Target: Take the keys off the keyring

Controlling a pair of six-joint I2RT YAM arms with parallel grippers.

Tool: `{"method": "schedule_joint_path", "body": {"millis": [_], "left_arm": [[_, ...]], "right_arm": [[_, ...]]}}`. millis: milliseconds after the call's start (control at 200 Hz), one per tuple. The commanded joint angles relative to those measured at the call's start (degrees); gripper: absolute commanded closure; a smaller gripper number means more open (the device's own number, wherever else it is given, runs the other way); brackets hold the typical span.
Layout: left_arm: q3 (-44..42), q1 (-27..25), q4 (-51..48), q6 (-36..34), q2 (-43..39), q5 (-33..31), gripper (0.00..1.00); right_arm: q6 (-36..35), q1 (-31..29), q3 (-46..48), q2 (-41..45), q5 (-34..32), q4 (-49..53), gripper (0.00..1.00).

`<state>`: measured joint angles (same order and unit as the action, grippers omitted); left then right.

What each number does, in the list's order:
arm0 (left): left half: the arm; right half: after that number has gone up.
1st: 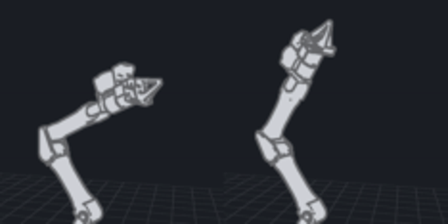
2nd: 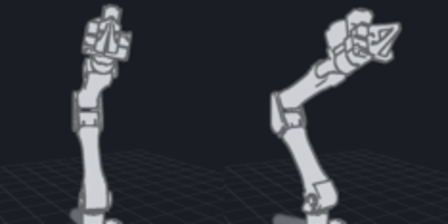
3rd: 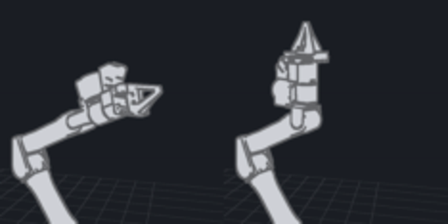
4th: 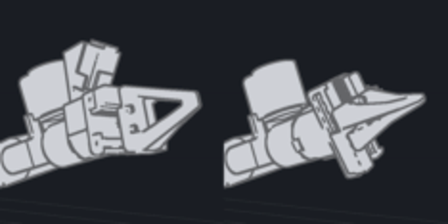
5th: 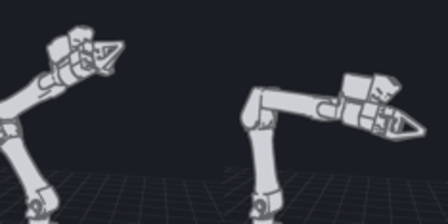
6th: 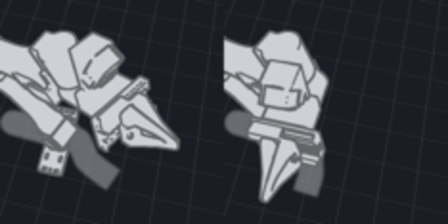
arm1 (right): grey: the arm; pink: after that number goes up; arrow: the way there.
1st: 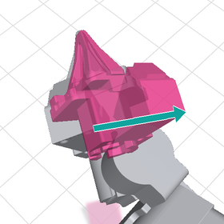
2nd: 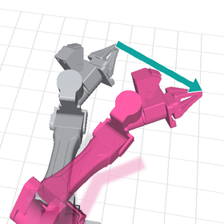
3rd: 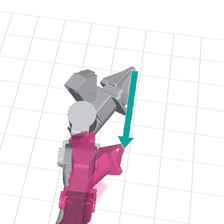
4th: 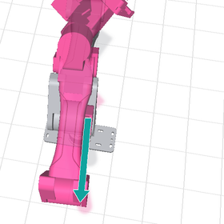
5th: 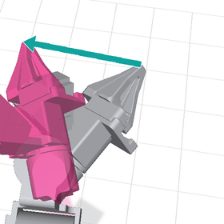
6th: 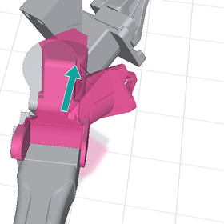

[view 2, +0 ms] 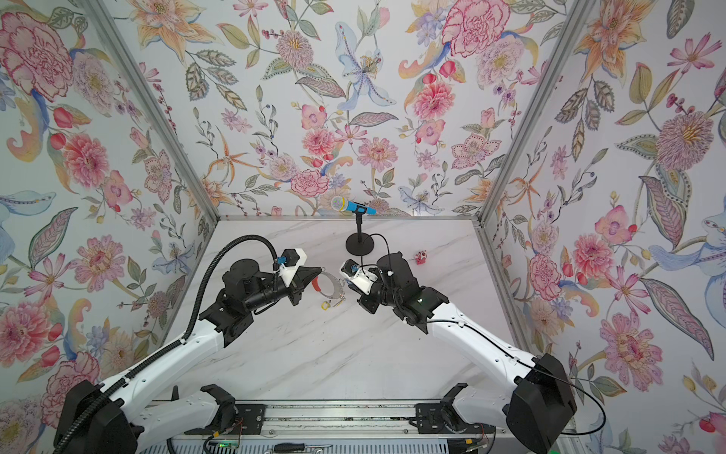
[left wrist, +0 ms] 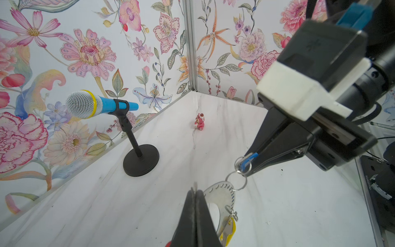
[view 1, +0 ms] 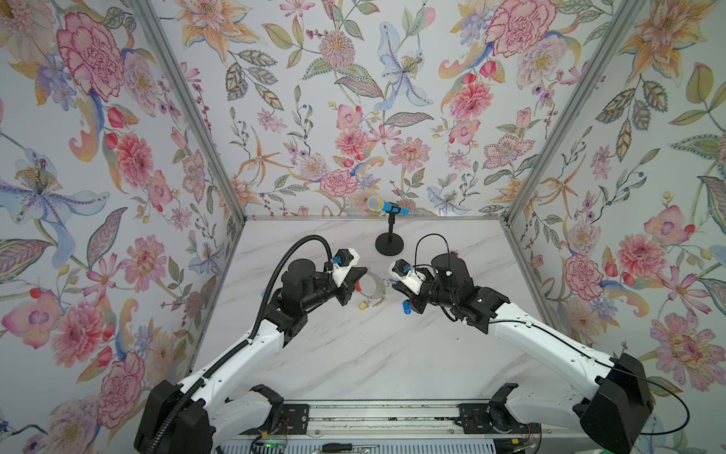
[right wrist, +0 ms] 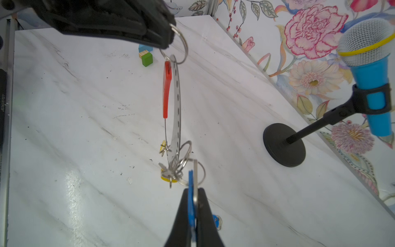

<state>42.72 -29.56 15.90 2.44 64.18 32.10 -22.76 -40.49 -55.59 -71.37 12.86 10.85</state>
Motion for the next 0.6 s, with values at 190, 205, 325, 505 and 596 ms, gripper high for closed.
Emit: {"method": "schedule_joint_path", "body": {"millis": [190,205,325,505,596], "left_arm": [[1.05,0.27,-1.04,-1.48,-1.65,3.19,0.64],[1.38,0.33,-1.69,-1.97,-1.73,3.3,0.62],[4.62,0.34,-7.34,-6.83,-1.89,3.6,0.52],[10.01,0.4,-14.14,-13.51,1.94,7.52,0.49],[13.48,0.54,-16.58,-15.49,4.48,8.33,0.49]], "right_arm": [[-7.56,-0.75,-4.71,0.31,-6.3,4.02,1.0],[-7.82,-0.77,-4.82,0.33,-6.55,4.12,1.0],[-9.59,-0.8,-5.7,0.36,-7.88,4.67,1.0],[-12.2,-1.3,-6.19,0.42,-8.36,4.05,1.0],[-13.33,-1.69,-6.28,0.43,-8.99,3.76,1.0]]}}
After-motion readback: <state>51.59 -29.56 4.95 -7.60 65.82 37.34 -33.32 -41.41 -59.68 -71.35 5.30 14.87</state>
